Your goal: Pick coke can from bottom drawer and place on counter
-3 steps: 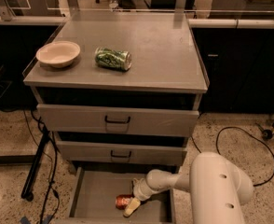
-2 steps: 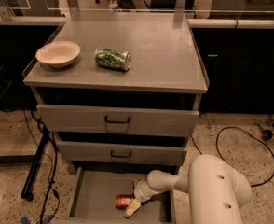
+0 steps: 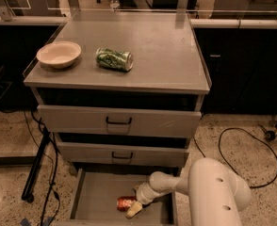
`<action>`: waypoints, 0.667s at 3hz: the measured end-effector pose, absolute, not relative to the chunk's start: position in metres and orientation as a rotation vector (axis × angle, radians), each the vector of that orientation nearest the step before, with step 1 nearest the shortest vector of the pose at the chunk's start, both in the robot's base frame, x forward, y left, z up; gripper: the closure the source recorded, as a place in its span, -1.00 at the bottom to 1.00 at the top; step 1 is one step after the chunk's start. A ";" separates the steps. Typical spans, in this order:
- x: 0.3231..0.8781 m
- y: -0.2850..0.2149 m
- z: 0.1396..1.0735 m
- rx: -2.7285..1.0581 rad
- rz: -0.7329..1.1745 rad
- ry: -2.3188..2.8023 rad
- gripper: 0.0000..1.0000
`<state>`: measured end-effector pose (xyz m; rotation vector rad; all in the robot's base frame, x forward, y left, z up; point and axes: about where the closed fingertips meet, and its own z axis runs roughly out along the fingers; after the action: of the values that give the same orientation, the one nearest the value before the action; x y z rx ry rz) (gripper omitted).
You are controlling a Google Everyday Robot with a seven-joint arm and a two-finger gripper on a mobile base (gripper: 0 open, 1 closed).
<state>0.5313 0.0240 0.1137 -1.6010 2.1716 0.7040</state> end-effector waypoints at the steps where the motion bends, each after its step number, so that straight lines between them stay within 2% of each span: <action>1: 0.531 0.024 0.114 -1.601 0.704 2.172 -0.14; 2: 0.531 0.024 0.114 -1.601 0.704 2.172 0.31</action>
Offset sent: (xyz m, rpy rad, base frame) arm 0.0000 0.0000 0.0000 0.0000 0.0000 0.0000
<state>0.5313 0.0240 0.1136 -1.6010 2.1716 0.7041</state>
